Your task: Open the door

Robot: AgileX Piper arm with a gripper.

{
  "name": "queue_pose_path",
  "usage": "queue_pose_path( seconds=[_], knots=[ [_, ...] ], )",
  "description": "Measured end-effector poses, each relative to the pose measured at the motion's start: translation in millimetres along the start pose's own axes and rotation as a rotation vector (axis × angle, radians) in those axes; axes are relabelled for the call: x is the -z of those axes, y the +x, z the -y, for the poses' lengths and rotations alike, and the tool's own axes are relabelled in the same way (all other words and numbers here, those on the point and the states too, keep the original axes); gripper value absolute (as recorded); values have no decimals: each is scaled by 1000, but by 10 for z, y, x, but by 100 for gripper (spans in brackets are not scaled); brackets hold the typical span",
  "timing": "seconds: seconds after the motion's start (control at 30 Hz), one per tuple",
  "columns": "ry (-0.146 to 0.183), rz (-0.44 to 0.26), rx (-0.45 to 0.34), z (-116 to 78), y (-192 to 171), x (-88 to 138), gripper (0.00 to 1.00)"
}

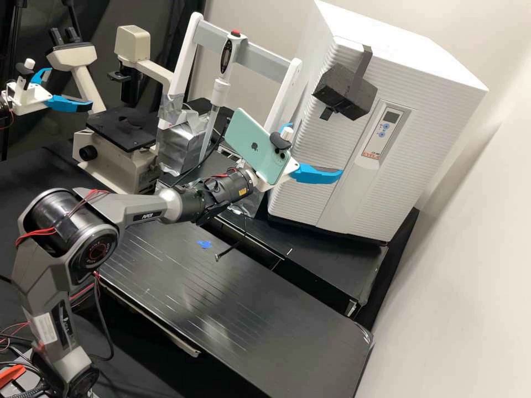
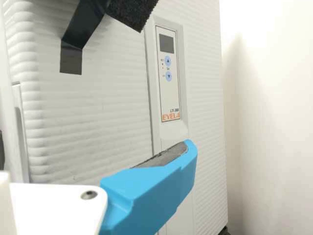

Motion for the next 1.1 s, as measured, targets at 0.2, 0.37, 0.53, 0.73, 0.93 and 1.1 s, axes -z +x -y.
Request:
queue_pose_path(
  seconds=[0.2, 0.37, 0.53, 0.73, 0.93, 1.1],
  knots=[
    [-3, 5, -7, -23, 5, -20, 0],
    [-4, 7, -12, -36, 8, -29, 0],
    [-11, 2, -9, -34, 8, -25, 0],
    [-18, 1, 2, -11, -7, -43, 0],
    [-28, -1, 9, 1, -13, -49, 0],
    [-32, -3, 22, 49, -47, -58, 0]
  ],
)
